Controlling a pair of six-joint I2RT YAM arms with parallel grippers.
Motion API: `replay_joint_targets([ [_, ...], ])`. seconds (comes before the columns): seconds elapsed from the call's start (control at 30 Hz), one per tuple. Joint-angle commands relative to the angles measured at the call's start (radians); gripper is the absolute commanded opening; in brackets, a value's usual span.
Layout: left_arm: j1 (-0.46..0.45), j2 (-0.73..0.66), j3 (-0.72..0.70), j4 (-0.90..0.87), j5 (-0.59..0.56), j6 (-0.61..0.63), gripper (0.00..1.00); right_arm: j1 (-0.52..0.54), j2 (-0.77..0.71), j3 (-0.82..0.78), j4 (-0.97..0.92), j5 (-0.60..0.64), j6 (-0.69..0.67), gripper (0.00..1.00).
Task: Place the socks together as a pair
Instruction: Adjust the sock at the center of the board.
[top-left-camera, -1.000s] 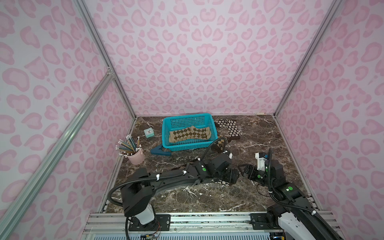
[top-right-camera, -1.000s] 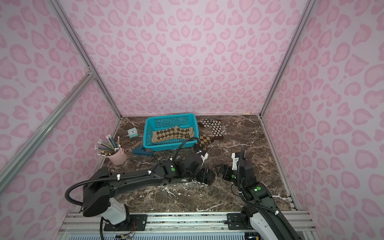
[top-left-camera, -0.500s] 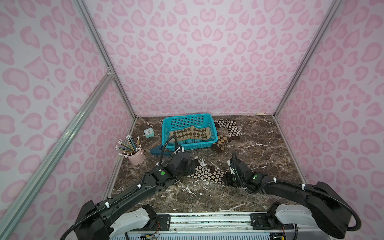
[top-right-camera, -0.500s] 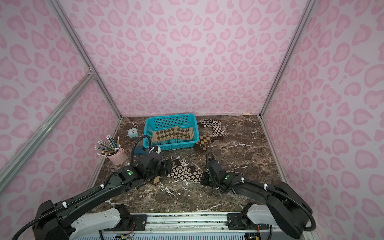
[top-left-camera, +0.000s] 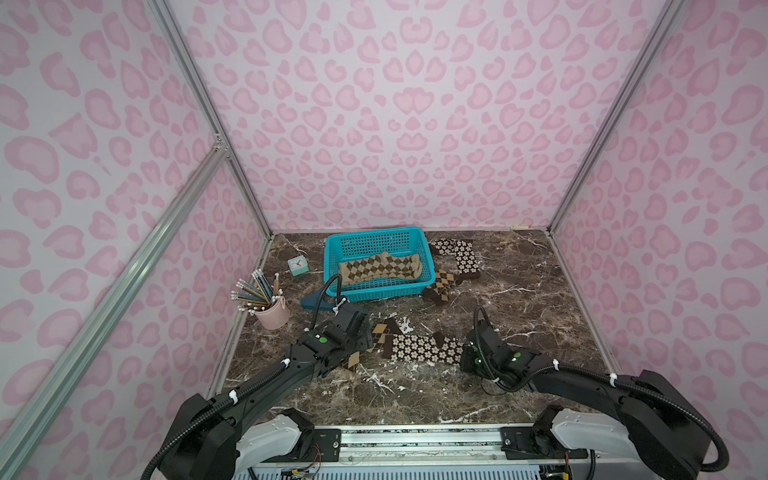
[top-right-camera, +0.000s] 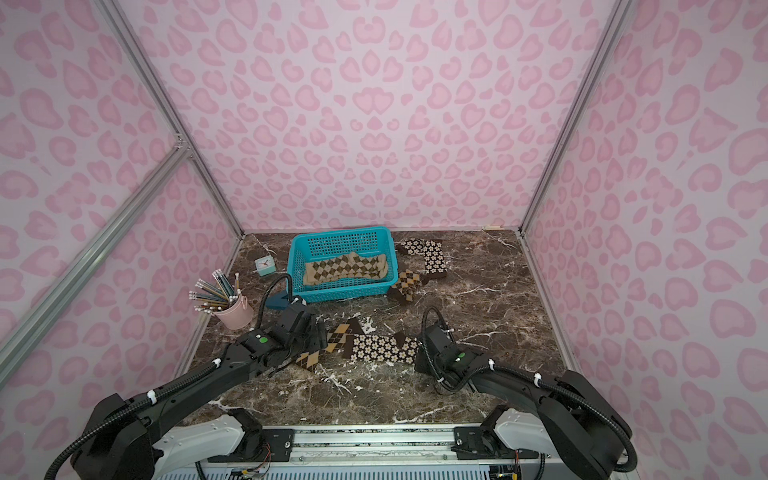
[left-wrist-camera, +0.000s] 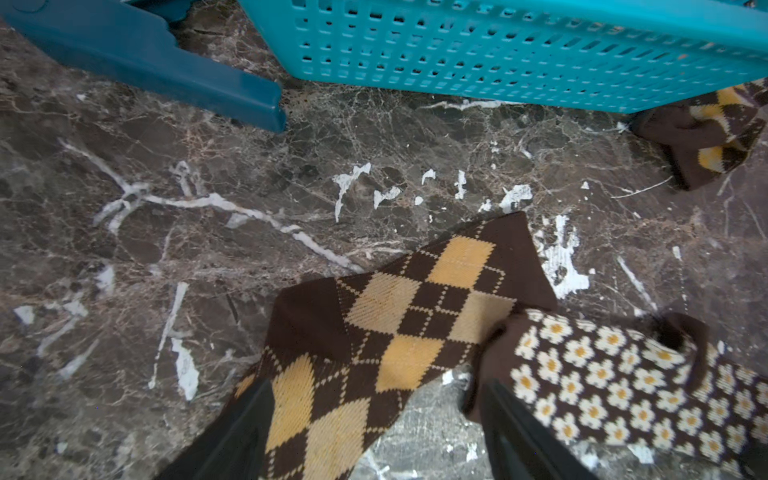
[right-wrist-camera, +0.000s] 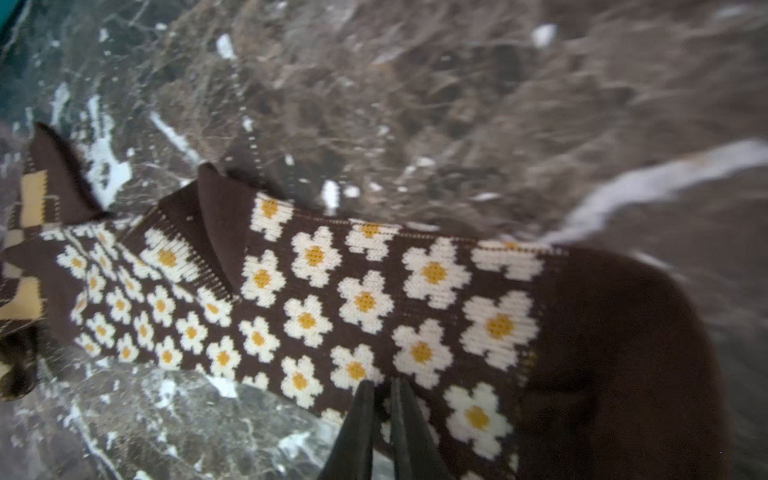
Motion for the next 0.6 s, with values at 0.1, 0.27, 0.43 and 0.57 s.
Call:
replay_joint_targets([
  [0.1, -0.013, 0.078, 0.059, 0.131, 0.04, 0.119, 0.78, -0.05, -0.111, 0.008, -0.161, 0.117, -0.042, 0.29],
  [0.27, -0.091, 0.14, 0.168, 0.105, -0.002, 0.226, 0.81, -0.055, -0.199, 0.033, -0.12, 0.075, -0.129, 0.48],
  [0.43, -0.138, 0.212, 0.235, 0.081, -0.029, 0.24, 0.8, -0.134, -0.305, 0.064, -0.144, 0.067, -0.187, 0.79],
  [0.57, -0.18, 0.195, 0.225, 0.121, -0.005, 0.224, 0.8, -0.336, -0.303, 0.118, -0.109, -0.079, -0.29, 0.86],
])
